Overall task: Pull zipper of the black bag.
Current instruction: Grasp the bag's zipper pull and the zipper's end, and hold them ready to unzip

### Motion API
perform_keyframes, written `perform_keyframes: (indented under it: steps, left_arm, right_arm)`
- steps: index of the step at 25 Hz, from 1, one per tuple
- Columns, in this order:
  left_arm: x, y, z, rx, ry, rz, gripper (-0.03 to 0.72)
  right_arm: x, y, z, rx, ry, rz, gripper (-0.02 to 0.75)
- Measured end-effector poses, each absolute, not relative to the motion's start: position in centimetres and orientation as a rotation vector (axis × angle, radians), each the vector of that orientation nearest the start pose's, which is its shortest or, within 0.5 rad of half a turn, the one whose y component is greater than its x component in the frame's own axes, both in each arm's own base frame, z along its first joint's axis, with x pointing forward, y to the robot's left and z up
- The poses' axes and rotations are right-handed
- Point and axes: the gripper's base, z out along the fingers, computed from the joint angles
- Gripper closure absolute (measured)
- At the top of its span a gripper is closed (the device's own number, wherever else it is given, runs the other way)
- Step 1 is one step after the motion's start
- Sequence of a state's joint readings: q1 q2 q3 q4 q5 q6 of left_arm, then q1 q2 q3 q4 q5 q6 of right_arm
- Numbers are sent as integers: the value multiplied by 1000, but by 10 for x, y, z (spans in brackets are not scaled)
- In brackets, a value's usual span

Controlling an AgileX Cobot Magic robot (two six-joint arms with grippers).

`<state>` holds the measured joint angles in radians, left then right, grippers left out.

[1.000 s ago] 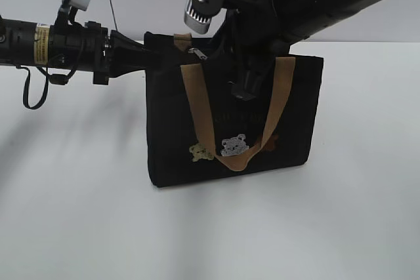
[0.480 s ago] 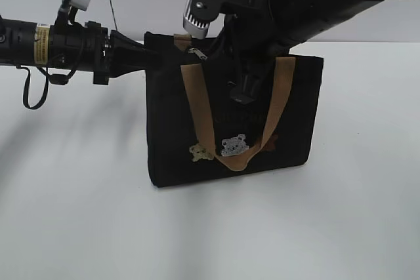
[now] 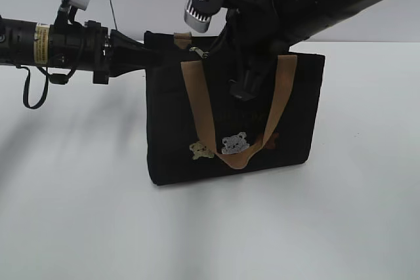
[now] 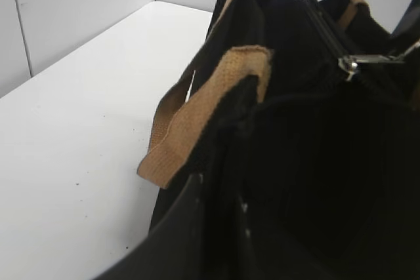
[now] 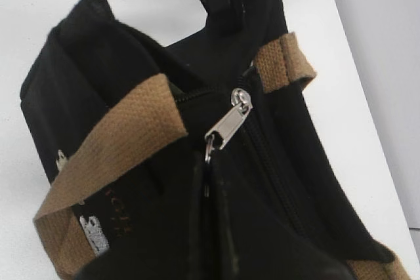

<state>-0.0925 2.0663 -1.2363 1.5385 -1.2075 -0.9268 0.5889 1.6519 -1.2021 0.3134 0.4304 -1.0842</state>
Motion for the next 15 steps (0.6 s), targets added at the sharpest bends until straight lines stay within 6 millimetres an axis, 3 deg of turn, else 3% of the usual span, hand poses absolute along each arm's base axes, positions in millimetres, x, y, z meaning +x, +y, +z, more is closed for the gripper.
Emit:
perform_keyframes:
  steps: [12, 15]
  left_arm:
    - [383, -122, 180, 1166, 1514, -1025, 653]
    - [383, -122, 180, 1165, 1515, -1024, 653]
  right_arm:
    - [302, 216, 297, -1303, 1869, 162, 752]
    - [303, 215, 295, -1228, 1934, 207, 752]
